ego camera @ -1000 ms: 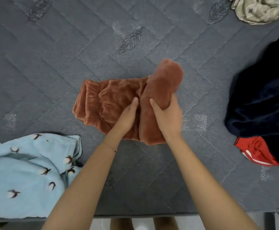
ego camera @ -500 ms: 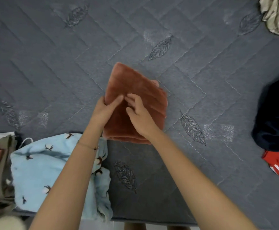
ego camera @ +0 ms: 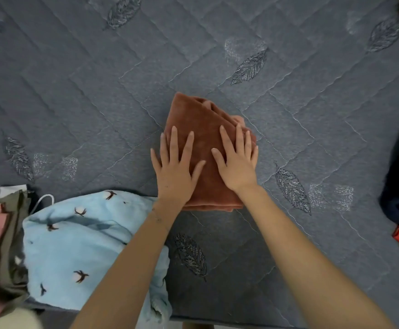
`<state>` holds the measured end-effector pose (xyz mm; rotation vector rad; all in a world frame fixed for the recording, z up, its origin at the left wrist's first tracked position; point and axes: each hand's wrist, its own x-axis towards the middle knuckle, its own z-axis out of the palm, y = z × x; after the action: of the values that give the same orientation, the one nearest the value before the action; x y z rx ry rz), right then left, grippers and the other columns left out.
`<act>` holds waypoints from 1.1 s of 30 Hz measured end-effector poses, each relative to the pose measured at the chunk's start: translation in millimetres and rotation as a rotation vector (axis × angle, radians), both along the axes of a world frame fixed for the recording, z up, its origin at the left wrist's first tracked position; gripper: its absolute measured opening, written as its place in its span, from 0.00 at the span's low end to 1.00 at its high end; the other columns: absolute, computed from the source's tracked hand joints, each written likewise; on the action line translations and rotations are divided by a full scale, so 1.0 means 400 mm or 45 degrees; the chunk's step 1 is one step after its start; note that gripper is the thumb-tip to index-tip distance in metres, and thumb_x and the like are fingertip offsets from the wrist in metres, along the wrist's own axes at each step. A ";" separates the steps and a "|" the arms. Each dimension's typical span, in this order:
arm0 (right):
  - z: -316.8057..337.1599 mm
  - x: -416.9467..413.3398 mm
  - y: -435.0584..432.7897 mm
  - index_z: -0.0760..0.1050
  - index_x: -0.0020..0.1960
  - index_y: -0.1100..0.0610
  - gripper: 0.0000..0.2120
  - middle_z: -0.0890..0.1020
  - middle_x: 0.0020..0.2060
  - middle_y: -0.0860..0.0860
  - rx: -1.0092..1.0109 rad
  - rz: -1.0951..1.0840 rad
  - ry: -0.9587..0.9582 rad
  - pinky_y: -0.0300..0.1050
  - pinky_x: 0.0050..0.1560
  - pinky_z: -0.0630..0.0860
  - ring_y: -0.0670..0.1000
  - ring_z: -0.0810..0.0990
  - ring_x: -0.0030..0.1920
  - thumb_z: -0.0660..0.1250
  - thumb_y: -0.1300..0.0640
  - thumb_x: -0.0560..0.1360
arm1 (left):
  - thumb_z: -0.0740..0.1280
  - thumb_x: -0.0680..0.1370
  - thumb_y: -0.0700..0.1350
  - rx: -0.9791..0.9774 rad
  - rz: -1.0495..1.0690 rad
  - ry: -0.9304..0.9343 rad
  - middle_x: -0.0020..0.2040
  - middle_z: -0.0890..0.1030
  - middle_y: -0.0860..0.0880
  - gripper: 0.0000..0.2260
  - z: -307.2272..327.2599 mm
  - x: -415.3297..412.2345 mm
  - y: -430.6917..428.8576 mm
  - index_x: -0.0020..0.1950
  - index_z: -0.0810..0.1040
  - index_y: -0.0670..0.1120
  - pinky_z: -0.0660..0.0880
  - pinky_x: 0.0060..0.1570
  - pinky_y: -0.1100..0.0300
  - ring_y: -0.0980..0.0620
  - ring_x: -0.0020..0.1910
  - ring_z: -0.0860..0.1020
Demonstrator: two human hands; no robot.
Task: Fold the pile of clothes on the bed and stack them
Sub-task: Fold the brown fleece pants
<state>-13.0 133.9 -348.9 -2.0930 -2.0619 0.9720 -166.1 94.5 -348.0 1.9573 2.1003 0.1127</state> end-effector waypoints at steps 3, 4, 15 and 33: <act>-0.036 -0.003 0.017 0.43 0.78 0.37 0.30 0.37 0.78 0.49 -0.124 0.113 -0.083 0.65 0.74 0.36 0.53 0.34 0.77 0.49 0.35 0.80 | 0.51 0.76 0.69 -0.228 0.091 -0.024 0.80 0.44 0.45 0.33 -0.062 -0.029 -0.016 0.77 0.41 0.62 0.52 0.72 0.36 0.41 0.78 0.47; -0.046 -0.008 0.023 0.42 0.77 0.37 0.31 0.36 0.78 0.49 -0.140 0.146 -0.107 0.67 0.74 0.36 0.54 0.34 0.77 0.49 0.34 0.79 | 0.50 0.75 0.70 -0.242 0.110 -0.052 0.80 0.43 0.45 0.34 -0.076 -0.036 -0.015 0.76 0.39 0.63 0.54 0.72 0.36 0.41 0.78 0.47; -0.046 0.048 0.045 0.43 0.79 0.48 0.56 0.59 0.77 0.51 -0.338 -0.873 0.739 0.53 0.75 0.60 0.52 0.61 0.75 0.76 0.38 0.65 | 0.60 0.72 0.71 -0.520 0.936 -1.125 0.61 0.75 0.52 0.37 -0.073 -0.099 0.034 0.73 0.65 0.49 0.68 0.53 0.59 0.53 0.55 0.74; 0.027 0.251 -0.154 0.50 0.78 0.50 0.62 0.67 0.72 0.44 -0.918 -0.694 0.755 0.46 0.71 0.63 0.46 0.68 0.69 0.79 0.38 0.53 | 0.74 0.70 0.60 -0.285 -0.105 -0.737 0.56 0.77 0.54 0.21 0.024 -0.025 0.157 0.59 0.79 0.52 0.70 0.58 0.60 0.56 0.56 0.75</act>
<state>87.3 72.4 -338.3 -2.0373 -0.8532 2.0697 -175.9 157.3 -338.5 1.6265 1.5818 0.3625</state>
